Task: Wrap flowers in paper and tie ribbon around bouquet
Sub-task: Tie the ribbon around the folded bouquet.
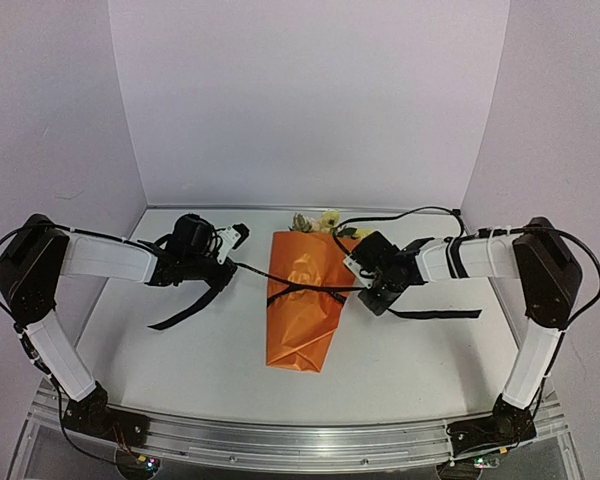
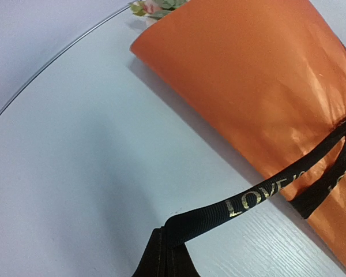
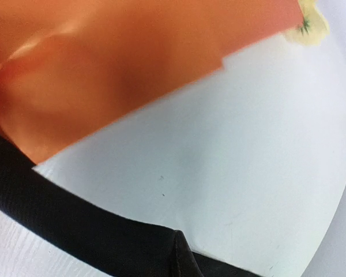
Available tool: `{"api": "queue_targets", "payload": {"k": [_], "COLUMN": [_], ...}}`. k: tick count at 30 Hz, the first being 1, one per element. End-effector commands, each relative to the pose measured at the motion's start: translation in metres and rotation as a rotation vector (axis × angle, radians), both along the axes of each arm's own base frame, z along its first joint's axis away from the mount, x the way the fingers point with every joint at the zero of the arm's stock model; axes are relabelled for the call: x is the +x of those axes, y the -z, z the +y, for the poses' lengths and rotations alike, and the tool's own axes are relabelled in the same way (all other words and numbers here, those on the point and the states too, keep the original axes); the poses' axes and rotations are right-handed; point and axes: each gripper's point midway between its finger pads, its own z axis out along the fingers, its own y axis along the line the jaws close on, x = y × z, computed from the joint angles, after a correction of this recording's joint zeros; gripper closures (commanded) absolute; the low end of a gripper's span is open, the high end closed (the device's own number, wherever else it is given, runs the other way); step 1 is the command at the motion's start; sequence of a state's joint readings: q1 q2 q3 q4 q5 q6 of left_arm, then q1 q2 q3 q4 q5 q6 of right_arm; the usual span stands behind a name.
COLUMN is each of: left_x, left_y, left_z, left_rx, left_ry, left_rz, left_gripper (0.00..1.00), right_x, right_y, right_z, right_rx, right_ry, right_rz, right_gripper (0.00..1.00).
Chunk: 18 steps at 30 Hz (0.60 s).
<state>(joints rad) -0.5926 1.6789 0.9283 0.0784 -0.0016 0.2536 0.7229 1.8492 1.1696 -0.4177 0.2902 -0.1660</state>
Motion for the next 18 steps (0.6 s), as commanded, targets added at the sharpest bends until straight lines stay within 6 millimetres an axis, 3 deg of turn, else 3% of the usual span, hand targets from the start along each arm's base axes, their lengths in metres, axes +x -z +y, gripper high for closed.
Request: {"api": "queue_targets", "payload": {"k": [1, 7, 18], "left_x": [0.026, 0.02, -0.023], "left_y": [0.002, 0.015, 0.043], "left_z": [0.049, 0.121, 0.236], "left_rx": [-0.045, -0.262, -0.707], "left_ry": [-0.331, -0.674, -1.132], "left_rz": [0.038, 0.224, 0.412], "left_gripper": [1.0, 1.0, 1.0], "right_x": [-0.015, -0.044, -0.076], "right_y": [-0.004, 0.01, 0.001], "right_z": [-0.062, -0.136, -0.189], "right_rx": [0.05, 0.167, 0.242], "right_ry": [0.359, 0.758, 0.994], "right_rz": [0.054, 0.137, 0.135], "right_gripper": [1.0, 1.0, 1.0]}}
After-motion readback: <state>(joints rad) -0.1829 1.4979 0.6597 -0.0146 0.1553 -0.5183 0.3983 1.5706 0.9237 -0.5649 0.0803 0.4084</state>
